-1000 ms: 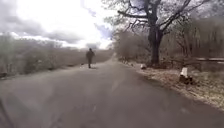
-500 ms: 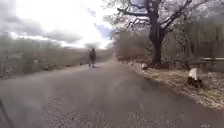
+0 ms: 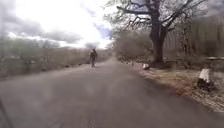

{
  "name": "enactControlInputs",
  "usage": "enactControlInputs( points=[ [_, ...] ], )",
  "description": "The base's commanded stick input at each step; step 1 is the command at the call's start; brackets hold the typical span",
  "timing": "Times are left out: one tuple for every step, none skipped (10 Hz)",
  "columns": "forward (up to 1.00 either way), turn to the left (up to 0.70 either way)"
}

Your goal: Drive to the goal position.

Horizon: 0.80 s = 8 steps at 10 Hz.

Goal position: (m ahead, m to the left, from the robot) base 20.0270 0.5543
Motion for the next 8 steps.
enactControlInputs(
  points=[
    [0.7, 0.0],
    [0.7, 0.0],
    [0.7, 0.0],
    [0.7, 0.0],
    [0.7, 0.0],
    [0.7, 0.0],
    [0.7, 0.0],
    [0.7, 0.0]
  ],
)
